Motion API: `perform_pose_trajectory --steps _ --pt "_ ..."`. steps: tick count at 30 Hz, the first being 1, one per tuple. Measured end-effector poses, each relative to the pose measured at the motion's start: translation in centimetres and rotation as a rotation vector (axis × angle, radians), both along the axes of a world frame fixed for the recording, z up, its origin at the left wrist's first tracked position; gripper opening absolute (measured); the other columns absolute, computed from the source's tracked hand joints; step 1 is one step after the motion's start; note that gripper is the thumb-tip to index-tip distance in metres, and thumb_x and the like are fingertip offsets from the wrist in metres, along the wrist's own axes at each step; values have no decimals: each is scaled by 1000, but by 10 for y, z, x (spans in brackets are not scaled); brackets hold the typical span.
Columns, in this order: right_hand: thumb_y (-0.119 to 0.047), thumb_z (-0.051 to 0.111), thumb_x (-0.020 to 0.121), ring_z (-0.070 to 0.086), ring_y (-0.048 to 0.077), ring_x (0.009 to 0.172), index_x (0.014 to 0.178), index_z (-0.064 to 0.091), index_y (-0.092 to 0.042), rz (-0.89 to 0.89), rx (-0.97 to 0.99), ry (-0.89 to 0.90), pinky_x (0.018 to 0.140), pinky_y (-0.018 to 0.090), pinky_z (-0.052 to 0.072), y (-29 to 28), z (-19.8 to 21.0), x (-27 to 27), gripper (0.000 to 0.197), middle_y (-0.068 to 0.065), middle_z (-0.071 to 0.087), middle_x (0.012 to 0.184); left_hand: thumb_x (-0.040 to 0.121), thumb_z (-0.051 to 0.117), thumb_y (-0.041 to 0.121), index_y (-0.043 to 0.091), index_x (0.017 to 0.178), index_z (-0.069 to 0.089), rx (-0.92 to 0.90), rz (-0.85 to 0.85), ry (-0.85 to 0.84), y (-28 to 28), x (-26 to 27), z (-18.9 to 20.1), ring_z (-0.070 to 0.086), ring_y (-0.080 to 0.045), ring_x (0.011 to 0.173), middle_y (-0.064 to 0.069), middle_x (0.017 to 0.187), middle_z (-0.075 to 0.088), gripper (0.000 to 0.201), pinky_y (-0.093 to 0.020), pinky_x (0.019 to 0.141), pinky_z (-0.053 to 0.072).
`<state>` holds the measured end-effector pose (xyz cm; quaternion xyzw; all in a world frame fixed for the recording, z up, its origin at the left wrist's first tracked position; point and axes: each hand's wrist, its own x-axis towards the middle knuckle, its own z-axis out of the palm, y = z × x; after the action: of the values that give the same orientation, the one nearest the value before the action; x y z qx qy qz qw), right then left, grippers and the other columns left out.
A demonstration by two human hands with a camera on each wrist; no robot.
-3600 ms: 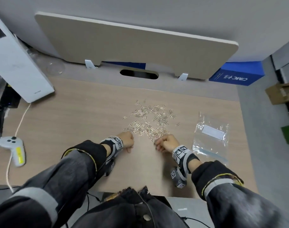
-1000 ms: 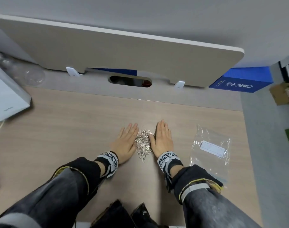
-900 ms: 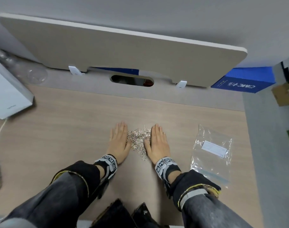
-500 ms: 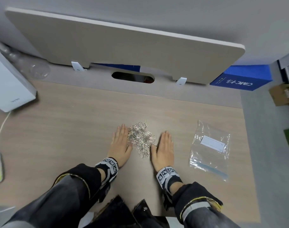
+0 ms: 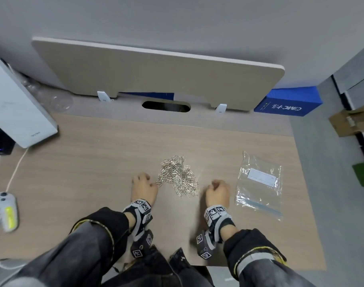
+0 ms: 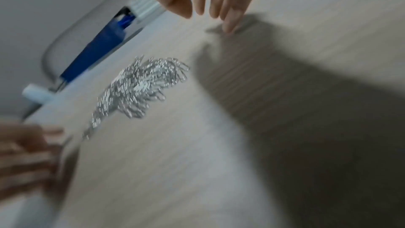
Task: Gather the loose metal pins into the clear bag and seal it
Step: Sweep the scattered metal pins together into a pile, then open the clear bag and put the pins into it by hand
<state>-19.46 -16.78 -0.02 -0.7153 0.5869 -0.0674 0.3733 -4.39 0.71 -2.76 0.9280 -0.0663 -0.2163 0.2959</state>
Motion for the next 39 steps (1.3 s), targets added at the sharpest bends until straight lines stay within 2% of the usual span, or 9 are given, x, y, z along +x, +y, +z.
perform_pose_trajectory --steps 4,9,11,14,16,20,27,31,39 --pt "-3 50 83 62 23 84 98 63 -13 -19 194 -122 78 26 48 22 -8 16 22 6 66 95 78 54 6 13 88 63 -93 -90 147 -22 -14 6 59 -25 80 -9 89 64 14 -27 71 41" --pt "4 43 81 65 27 70 75 61 -26 -32 302 -259 74 49 59 28 -23 27 36 12 68 83 80 54 2 18 76 62 -176 -214 183 -33 -15 15 56 -21 75 -2 77 62 19 -23 68 38" --pt "6 44 78 65 26 70 69 64 -24 46 270 -224 76 43 58 24 -19 15 37 10 70 78 79 56 7 26 64 57 -119 -333 202 -23 -13 14 59 -22 75 1 71 62 24 -26 69 44" --pt "-4 47 74 66 16 81 58 63 -29 455 226 30 82 25 51 27 -11 -5 34 -5 73 80 74 55 11 28 54 58 68 -714 321 -16 -26 19 63 -21 76 8 65 61 26 -26 72 49" --pt "-6 46 73 63 14 87 63 63 -30 696 236 170 83 23 48 36 -4 -6 31 -8 72 88 76 54 11 19 67 68 153 -848 334 -21 -34 22 64 -22 81 0 75 66 18 -27 76 50" --pt "-1 44 77 61 22 95 78 63 -23 747 208 97 89 31 48 38 4 13 29 0 62 93 83 48 6 4 87 70 79 -750 174 -40 -29 29 61 -29 94 -13 99 67 22 -33 82 48" --pt "-5 50 83 62 21 99 90 71 -18 504 59 21 91 29 47 -14 14 -2 25 3 69 105 82 48 9 13 84 68 102 -628 119 -53 -12 34 63 -28 92 -7 95 70 21 -31 78 47" --pt "-9 50 86 57 25 105 102 64 -17 345 -119 169 84 31 45 -63 28 -53 23 4 61 110 85 47 9 10 88 67 90 -679 114 -76 -24 42 62 -27 91 -8 94 70 20 -30 75 44" --pt "-13 65 78 37 31 131 138 32 -16 506 -158 583 108 40 33 -98 37 -129 69 11 31 146 84 48 10 13 87 70 27 -783 166 -139 -70 55 64 -27 94 -8 98 72 22 -27 80 45"
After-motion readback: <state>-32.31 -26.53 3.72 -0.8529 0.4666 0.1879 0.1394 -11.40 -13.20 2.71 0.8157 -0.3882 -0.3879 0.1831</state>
